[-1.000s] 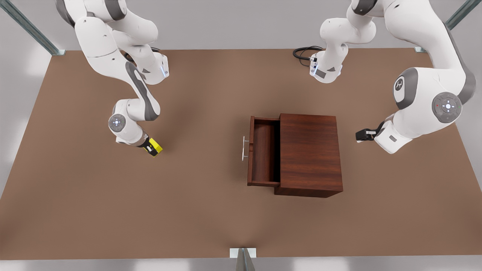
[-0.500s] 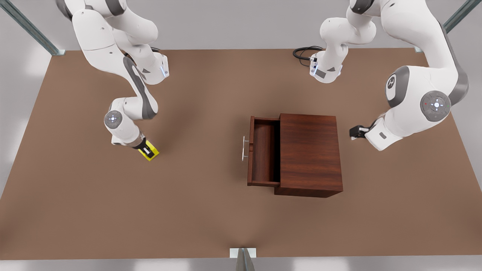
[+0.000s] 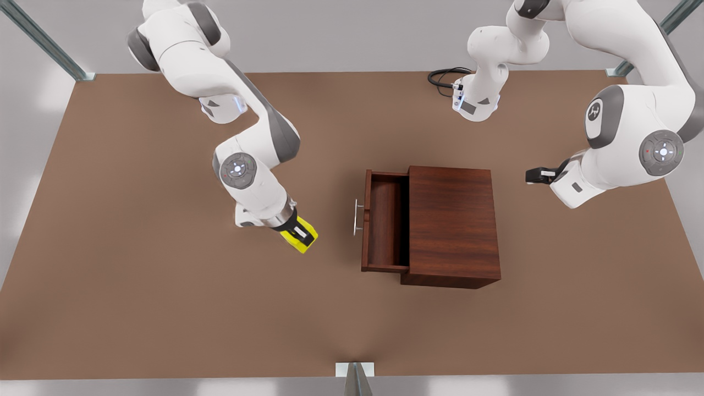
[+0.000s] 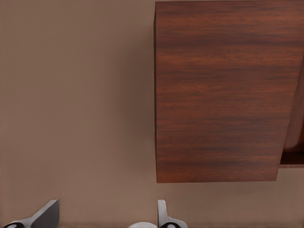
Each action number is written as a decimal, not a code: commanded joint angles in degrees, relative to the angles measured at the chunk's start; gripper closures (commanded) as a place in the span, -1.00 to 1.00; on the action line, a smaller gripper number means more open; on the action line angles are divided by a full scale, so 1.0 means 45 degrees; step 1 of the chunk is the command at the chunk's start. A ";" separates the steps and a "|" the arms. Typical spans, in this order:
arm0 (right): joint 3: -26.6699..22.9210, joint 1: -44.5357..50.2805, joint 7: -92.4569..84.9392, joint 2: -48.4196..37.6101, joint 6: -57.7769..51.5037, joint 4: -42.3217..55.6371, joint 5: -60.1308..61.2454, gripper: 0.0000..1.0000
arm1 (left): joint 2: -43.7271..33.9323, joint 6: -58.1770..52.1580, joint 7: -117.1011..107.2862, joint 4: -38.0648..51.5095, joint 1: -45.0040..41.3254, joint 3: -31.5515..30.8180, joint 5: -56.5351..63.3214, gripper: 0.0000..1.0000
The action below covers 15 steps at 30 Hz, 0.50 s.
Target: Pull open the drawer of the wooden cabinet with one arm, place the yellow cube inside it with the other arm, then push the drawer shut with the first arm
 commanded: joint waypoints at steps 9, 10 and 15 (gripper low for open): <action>-0.0045 0.3265 1.6169 0.2950 -0.0387 0.2963 -0.0226 0.25 | -0.0131 -0.0288 0.0203 -0.0169 0.0004 0.0064 -0.0364 -1.00; -0.0142 0.3596 1.6248 0.3204 -0.0348 0.3256 -0.0226 0.25 | -0.0111 -0.0249 0.0204 -0.0150 0.0004 0.0064 -0.0344 -1.00; -0.0338 0.4124 1.6541 0.3791 0.0043 0.3804 -0.0226 0.24 | -0.0072 -0.0171 0.0203 -0.0130 -0.0015 -0.0014 -0.0208 -1.00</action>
